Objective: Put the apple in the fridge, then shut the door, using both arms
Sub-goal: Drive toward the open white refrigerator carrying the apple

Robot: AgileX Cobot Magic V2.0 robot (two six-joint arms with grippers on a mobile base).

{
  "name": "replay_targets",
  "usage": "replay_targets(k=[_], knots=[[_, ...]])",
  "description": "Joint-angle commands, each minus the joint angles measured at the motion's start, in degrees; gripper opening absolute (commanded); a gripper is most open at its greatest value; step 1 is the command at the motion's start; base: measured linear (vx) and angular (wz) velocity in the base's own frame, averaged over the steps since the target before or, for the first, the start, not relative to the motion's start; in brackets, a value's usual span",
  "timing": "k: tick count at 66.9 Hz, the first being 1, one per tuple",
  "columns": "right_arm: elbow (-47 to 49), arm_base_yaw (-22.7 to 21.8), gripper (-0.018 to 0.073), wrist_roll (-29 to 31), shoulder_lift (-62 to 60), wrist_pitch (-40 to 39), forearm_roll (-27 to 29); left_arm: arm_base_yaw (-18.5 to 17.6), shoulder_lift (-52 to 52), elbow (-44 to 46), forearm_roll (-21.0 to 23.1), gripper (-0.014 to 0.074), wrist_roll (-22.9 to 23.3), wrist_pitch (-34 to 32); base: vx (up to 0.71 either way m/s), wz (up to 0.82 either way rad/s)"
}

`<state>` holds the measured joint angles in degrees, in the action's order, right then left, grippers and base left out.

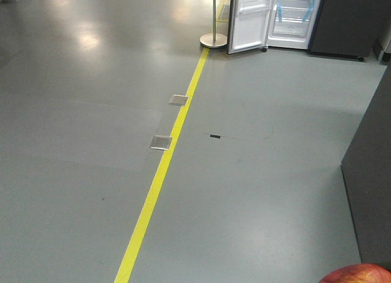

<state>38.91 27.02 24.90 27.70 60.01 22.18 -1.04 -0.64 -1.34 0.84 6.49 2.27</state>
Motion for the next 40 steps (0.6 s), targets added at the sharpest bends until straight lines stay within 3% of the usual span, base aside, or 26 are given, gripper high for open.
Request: replay_targets(k=[1,40], knots=[[1.50,0.05,0.0158,0.51,0.34,-3.16,1.46,-0.42,-0.91,0.95,0.32,-0.0006,0.20,-4.39,0.20,0.04],[1.50,0.05,0.0157,0.51,0.34,-3.17,1.46,-0.42,-0.91,0.95,0.32,-0.0006,0.20,-4.39,0.22,-0.02]])
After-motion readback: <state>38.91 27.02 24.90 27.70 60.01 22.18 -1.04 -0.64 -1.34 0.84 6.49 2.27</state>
